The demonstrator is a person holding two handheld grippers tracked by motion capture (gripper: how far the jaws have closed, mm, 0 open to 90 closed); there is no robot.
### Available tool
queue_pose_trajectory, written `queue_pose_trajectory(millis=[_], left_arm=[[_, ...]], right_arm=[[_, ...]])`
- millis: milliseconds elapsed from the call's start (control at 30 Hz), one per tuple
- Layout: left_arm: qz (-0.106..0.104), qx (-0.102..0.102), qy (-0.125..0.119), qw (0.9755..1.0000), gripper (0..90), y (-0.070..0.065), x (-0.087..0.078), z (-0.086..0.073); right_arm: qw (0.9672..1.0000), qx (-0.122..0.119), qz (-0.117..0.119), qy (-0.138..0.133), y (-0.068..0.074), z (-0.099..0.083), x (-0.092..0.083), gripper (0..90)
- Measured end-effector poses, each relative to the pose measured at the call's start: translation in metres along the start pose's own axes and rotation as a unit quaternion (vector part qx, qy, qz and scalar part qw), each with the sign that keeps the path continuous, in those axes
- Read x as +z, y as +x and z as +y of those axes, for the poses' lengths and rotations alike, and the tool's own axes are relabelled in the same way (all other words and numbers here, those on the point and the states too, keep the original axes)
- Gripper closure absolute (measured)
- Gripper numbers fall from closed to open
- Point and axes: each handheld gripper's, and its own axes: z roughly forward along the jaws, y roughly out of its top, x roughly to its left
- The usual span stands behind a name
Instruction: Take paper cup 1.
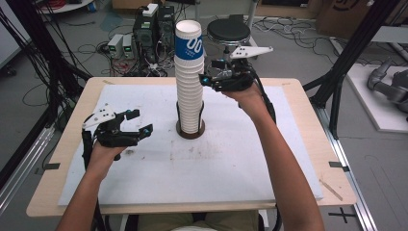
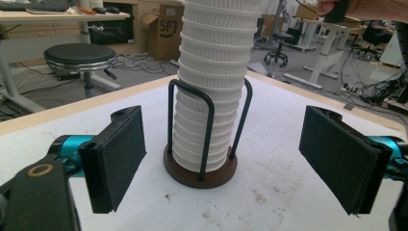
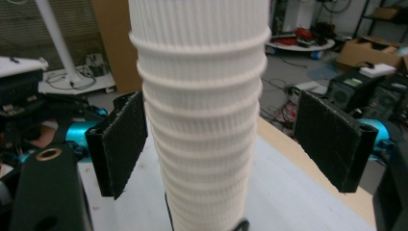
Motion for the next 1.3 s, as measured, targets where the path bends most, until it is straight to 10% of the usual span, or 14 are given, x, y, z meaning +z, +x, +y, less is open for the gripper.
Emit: queue_pose_trajectory(millis=[933,1300], left_arm=[[-0.002,-0.004,0.006,1.0,16.2,0.0,0.001,-0.002],[-0.012,0.008,-0.017,0.9997,16.2,0.005,-0.007,0.045]], right_arm=[[0.9993,0.001,0.038,0.002,-0.003,0.013,0.035,15.7],[0.9994,0.0,0.033,0.006,0.0,0.014,0.034,16.3]])
